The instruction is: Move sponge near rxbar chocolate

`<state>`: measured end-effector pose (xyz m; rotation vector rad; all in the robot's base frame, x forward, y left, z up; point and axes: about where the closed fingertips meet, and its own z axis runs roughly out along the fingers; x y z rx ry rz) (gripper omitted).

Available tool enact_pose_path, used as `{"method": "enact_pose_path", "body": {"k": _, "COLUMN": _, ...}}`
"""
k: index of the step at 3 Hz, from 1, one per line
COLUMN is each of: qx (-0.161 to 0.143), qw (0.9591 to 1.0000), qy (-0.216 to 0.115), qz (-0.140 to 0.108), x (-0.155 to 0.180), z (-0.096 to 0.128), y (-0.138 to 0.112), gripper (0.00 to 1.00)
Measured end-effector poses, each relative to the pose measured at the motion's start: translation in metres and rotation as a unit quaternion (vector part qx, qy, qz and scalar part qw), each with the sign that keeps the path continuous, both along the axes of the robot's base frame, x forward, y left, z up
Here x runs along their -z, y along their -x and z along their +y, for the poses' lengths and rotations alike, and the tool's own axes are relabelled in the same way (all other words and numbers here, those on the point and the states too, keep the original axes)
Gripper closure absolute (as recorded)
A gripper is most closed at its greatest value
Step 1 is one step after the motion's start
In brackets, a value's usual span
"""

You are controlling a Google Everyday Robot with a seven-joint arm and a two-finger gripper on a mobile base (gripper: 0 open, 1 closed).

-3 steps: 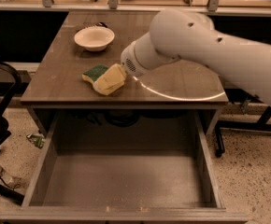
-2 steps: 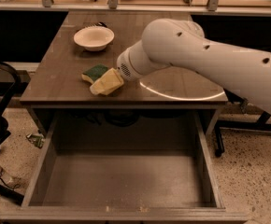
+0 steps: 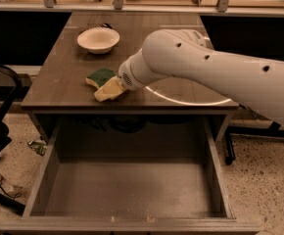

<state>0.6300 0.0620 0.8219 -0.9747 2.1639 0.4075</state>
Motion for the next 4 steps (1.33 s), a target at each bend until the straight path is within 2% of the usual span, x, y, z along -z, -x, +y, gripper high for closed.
{"method": "enact_pose_path", "body": {"k": 2, "qx": -0.001, "qw": 1.0, "qy": 0.0, "qz": 0.0, "x": -0.0062, "z": 0.0009, "y": 0.0005, "gripper": 0.86}}
{"method": "enact_pose_path", "body": {"k": 3, "qx": -0.001, "qw": 1.0, "qy": 0.0, "qz": 0.0, "x": -0.0084, "z": 0.0009, "y": 0.0005, "gripper": 1.0}}
{"method": "enact_pose_path", "body": {"k": 4, "qx": -0.001, "qw": 1.0, "qy": 0.0, "qz": 0.0, "x": -0.0084, "z": 0.001, "y": 0.0005, "gripper": 1.0}}
